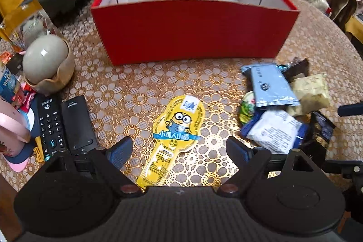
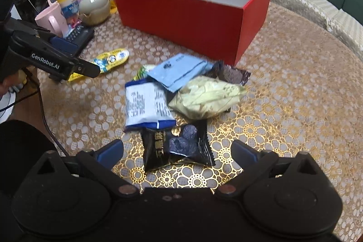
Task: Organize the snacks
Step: 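Move both tools back over the remaining snacks, then grasp the Minion lollipop with the left tool while the right tool grasps the dark cookie packet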
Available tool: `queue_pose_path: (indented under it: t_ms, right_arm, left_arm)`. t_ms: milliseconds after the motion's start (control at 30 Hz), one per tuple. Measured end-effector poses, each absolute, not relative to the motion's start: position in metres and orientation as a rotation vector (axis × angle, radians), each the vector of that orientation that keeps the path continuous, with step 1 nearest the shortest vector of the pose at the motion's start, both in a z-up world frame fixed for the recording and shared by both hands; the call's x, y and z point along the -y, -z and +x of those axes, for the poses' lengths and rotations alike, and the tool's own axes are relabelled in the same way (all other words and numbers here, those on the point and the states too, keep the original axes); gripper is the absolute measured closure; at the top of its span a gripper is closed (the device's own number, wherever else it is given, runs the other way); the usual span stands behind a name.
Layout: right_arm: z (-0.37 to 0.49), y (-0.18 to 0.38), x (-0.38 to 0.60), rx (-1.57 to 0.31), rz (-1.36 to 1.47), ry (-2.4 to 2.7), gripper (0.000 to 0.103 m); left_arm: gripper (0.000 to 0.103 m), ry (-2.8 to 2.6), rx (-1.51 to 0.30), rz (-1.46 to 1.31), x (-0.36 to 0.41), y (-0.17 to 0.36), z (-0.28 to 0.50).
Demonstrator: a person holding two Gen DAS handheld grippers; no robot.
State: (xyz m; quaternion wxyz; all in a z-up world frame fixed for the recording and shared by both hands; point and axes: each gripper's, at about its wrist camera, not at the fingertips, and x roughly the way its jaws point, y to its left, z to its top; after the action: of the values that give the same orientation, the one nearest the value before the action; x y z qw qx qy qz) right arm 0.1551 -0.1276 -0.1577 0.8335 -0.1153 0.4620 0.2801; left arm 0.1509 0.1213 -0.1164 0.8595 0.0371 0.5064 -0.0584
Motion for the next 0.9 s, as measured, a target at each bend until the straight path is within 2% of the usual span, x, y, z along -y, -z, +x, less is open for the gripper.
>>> queue_pose_path:
  t_ms: [267, 400, 500, 633, 900]
  right_arm:
    - [0.156, 0.172, 0.121, -1.004, -0.298, -0.594, 0.009]
    - [0.156, 0.175, 0.118, -0.998, -0.332, -0.592, 0.015]
    - [0.158, 0.176, 0.119, -1.002, -0.327, -0.591, 0.02]
    - [0.157, 0.177, 0.119, -1.004, -0.321, -0.599, 0.027]
    - [0.155, 0.174, 0.121, -0.997, -0.307, -0.602, 0.037]
  left_arm:
    - [0.015, 0.114, -1.078, 0.109, -0.116, 0.132, 0.164]
    - [0.033, 0.116, -1.084, 0.124, -0.114, 0.136, 0.167]
    - [0.037, 0.117, -1.079, 0.127, -0.114, 0.136, 0.168]
    - [0.051, 0.126, -1.071, 0.119, -0.113, 0.134, 0.167]
    - [0.052, 0.104, -1.07, 0.094, -0.113, 0.133, 0.164]
